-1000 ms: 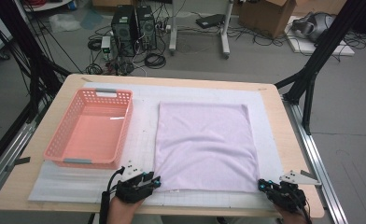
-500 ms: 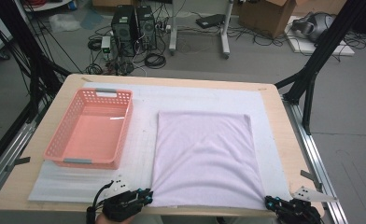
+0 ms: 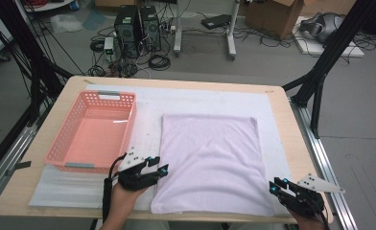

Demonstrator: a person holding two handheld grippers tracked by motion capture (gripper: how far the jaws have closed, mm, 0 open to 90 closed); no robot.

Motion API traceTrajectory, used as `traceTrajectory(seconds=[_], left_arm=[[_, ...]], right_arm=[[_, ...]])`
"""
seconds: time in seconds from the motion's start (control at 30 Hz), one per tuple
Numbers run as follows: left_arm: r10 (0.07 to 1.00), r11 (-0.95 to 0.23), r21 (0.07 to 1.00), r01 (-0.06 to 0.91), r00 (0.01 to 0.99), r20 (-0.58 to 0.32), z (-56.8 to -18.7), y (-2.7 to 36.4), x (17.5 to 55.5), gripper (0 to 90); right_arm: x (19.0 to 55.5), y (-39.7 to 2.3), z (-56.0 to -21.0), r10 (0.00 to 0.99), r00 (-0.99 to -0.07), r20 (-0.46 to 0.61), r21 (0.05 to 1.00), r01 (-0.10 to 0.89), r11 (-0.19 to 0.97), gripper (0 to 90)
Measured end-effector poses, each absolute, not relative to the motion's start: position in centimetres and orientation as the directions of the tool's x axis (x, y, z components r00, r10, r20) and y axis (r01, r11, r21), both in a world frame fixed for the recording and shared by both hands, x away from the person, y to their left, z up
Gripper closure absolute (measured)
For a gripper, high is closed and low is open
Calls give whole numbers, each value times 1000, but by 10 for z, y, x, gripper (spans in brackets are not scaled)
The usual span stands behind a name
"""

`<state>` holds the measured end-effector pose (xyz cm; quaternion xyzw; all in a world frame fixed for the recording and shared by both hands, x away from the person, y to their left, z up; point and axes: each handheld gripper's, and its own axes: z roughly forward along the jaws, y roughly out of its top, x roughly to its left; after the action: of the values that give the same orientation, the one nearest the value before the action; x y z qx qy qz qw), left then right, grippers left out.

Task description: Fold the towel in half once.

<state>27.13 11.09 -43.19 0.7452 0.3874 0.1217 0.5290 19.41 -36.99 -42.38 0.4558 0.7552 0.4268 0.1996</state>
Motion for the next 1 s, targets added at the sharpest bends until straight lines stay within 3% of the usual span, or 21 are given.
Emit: traceTrajectory(seconds=[0.23, 0.5, 0.6, 0.67, 0.73, 0.77, 0.93, 1.0], left_arm=[[757, -149, 851, 504, 611, -230, -444, 98, 324, 492], [804, -194, 808, 557, 563, -195, -450, 89, 352, 540], [818, -194, 802, 566, 544, -186, -451, 87, 356, 613], [833, -250, 799, 547, 542, -110, -451, 79, 356, 658], [844, -285, 795, 536, 533, -58, -449, 74, 357, 771], [850, -275, 790, 548, 522, -66, -448, 73, 359, 844], [883, -180, 784, 594, 449, -138, -448, 79, 363, 855], [886, -193, 788, 585, 448, -116, -446, 79, 361, 807]], right_arm=[[247, -363, -427, 858, -510, 67, 822, 516, 243, 683], [305, -355, -440, 876, -481, 27, 791, 547, 275, 698], [318, -357, -444, 892, -452, 24, 775, 572, 269, 699], [326, -358, -448, 902, -431, 35, 761, 596, 256, 710], [329, -359, -450, 904, -420, 82, 768, 605, 211, 847], [330, -359, -450, 905, -419, 74, 770, 601, 216, 866], [330, -358, -450, 933, -357, 38, 779, 596, 196, 873], [329, -358, -450, 937, -347, 34, 777, 599, 194, 845]])
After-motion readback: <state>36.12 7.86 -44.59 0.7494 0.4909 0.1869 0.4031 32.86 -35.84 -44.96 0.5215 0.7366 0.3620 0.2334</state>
